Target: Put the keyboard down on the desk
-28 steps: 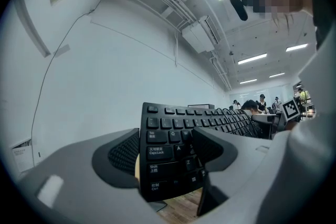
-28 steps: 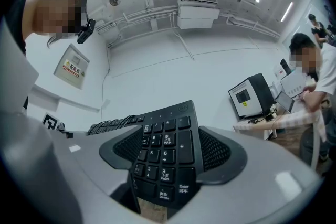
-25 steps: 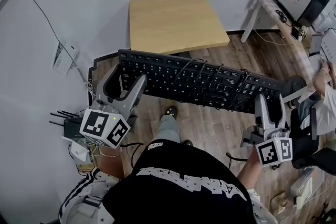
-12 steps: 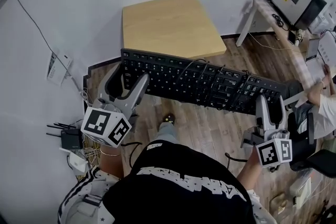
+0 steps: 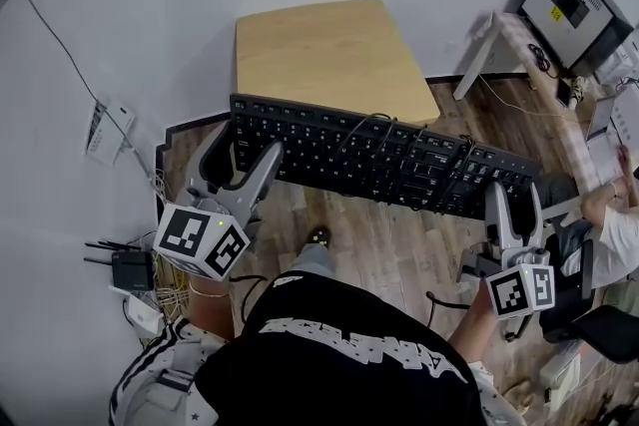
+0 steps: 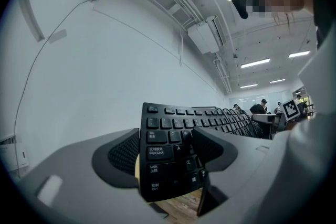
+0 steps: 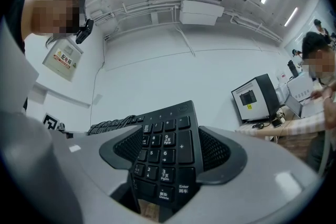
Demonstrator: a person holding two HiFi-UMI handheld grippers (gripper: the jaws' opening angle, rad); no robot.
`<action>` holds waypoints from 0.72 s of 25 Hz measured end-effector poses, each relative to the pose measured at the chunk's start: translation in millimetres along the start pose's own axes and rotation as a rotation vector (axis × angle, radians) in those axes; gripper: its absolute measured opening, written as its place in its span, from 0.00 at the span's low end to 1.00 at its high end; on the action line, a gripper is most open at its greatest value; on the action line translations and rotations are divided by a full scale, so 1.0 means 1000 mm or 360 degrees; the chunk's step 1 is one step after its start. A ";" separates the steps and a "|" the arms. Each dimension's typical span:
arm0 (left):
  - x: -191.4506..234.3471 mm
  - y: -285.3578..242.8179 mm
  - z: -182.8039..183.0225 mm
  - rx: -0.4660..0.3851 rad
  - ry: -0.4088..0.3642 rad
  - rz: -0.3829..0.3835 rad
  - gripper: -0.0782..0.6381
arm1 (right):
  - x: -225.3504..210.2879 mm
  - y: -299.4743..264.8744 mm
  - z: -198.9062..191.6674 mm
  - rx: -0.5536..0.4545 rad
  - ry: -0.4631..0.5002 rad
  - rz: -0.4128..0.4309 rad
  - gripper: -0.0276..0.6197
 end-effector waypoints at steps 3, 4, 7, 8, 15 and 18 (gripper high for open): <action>0.001 -0.001 0.001 -0.0022 -0.0026 -0.0006 0.53 | -0.001 0.001 -0.002 -0.0016 -0.0006 0.0000 0.56; 0.001 -0.002 0.001 -0.0026 -0.0031 -0.0013 0.53 | 0.000 0.002 -0.004 -0.0025 -0.0008 -0.0007 0.56; 0.001 -0.002 0.000 -0.0033 -0.0030 -0.0018 0.53 | 0.000 0.004 -0.005 -0.0048 -0.0004 -0.0014 0.56; 0.001 -0.002 0.000 -0.0038 -0.0029 -0.0018 0.53 | 0.000 0.005 -0.005 -0.0053 0.0002 -0.0012 0.56; 0.002 0.000 0.001 -0.0057 -0.0024 -0.0025 0.53 | 0.003 0.006 -0.002 -0.0062 0.0013 -0.0018 0.56; 0.002 -0.002 -0.002 -0.0045 -0.0016 -0.0035 0.53 | 0.003 0.006 -0.003 -0.0051 0.0017 -0.0031 0.56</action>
Point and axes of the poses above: the fingertips, and each gripper's own axes: y backward along the fingers, x to its left, z out of its top, the point moved 3 cm from there along y, backward along the fingers, and after that the axes turned 6 degrees about -y, right-handed, at the moved point
